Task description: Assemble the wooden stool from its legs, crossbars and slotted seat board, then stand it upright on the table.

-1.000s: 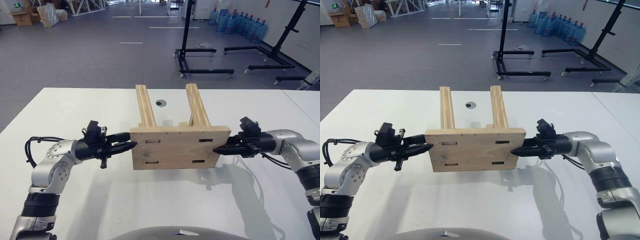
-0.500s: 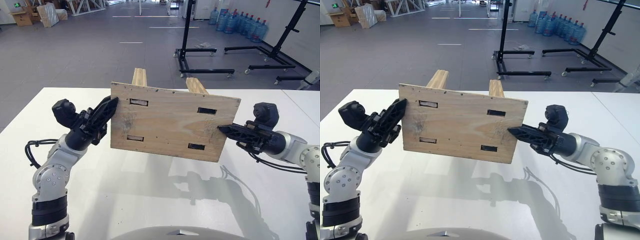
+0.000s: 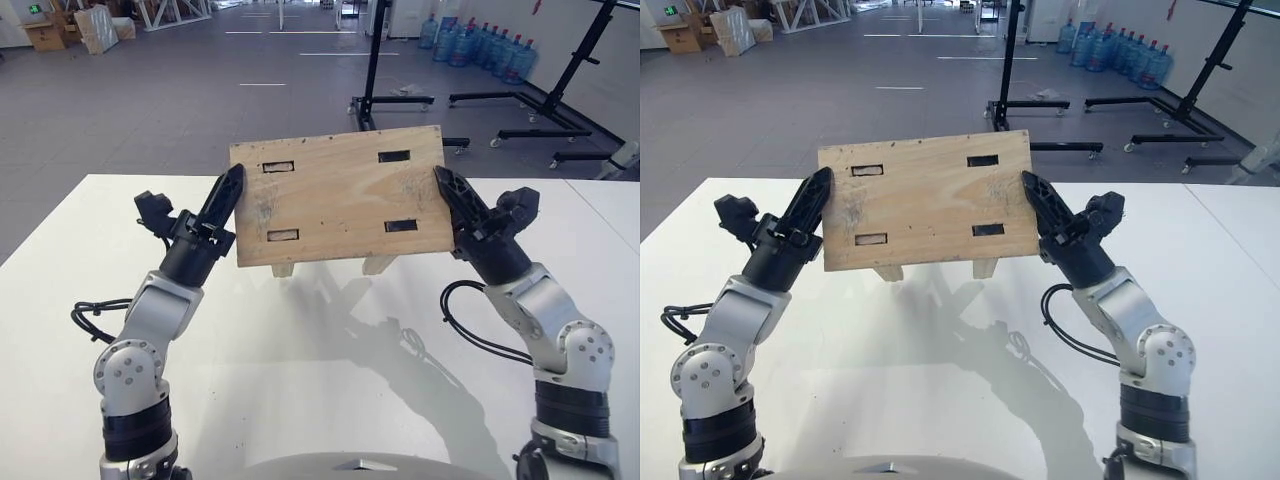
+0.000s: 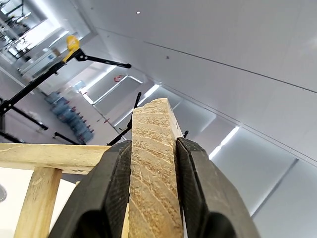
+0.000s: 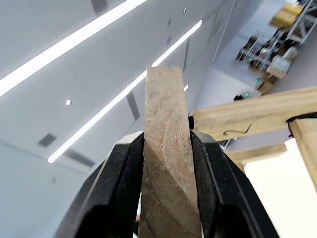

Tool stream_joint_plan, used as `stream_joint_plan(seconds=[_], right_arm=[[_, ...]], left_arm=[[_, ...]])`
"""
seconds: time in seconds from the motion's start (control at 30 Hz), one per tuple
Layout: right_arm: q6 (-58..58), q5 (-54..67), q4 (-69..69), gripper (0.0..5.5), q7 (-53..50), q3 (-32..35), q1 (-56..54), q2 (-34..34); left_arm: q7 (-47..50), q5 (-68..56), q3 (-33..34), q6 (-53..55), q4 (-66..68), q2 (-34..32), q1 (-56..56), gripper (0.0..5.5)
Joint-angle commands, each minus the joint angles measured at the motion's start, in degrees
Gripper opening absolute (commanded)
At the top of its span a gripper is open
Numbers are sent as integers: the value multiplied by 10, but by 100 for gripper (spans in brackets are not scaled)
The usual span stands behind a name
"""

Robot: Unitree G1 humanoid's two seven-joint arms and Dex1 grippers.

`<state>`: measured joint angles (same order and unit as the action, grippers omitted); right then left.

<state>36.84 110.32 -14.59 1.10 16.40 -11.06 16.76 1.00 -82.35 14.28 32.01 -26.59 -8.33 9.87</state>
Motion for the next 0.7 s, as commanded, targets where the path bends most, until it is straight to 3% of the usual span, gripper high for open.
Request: stream_joint_plan(seconds=[0.03, 0.23, 0.7], right_arm=[[51, 27, -82, 112, -131, -81, -61, -114], [68, 27, -75, 2, -223, -52, -89, -216], [127, 27, -63, 2, -172, -4, -90, -204]], left_arm=[[170, 44, 9, -63, 43, 54, 96, 124], [220, 49, 9, -74, 103, 91, 114, 124], [286, 69, 81, -152, 153, 132, 93, 124]])
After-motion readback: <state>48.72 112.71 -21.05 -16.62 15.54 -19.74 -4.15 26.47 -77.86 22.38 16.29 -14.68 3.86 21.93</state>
